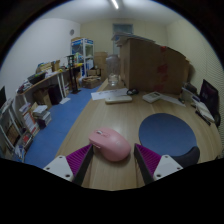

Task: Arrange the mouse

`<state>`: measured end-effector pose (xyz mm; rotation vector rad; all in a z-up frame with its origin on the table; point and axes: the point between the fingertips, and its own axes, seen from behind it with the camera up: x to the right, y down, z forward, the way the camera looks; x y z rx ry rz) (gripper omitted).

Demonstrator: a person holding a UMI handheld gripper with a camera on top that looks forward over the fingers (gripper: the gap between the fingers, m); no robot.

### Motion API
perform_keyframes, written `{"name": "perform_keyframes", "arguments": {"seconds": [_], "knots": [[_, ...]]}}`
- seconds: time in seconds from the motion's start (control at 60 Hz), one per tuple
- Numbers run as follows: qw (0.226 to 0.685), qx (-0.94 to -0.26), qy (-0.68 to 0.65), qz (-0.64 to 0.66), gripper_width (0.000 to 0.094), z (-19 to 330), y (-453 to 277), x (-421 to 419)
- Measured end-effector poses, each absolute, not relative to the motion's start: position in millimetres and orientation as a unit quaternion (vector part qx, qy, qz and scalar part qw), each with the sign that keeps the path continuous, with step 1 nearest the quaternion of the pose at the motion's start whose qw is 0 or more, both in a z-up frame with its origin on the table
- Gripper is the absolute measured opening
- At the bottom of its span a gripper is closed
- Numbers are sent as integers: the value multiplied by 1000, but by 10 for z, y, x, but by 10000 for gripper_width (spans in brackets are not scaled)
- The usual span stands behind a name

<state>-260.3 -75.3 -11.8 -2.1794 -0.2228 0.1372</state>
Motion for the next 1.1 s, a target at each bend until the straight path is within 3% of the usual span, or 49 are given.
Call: {"name": "perform_keyframes", "arguments": {"seconds": [0.2,0.25,0.4,0.417,0.483,0.583,0.667,0.783,0.833,0.883,0.967,1.1], "knots": [[471,-877,-77,50,826,-116,-318,-2673],[477,-875,-71,43,632,-114,-255,-2668],[462,-883,-76,19,515,-146,-231,-2656],[458,-886,-75,16,431,-143,-229,-2645],[452,-890,-55,23,366,-128,-220,-2634],[440,-894,-71,50,327,-64,-261,-2747],[480,-869,-105,63,329,485,-248,-2823],[576,-808,-106,69,328,1752,-56,-2563],[610,-787,-80,51,326,2135,30,-2209],[620,-782,-57,38,324,2263,117,-1821],[605,-796,-28,15,325,2027,252,-1211],[518,-855,-7,-13,328,791,221,-651]]}}
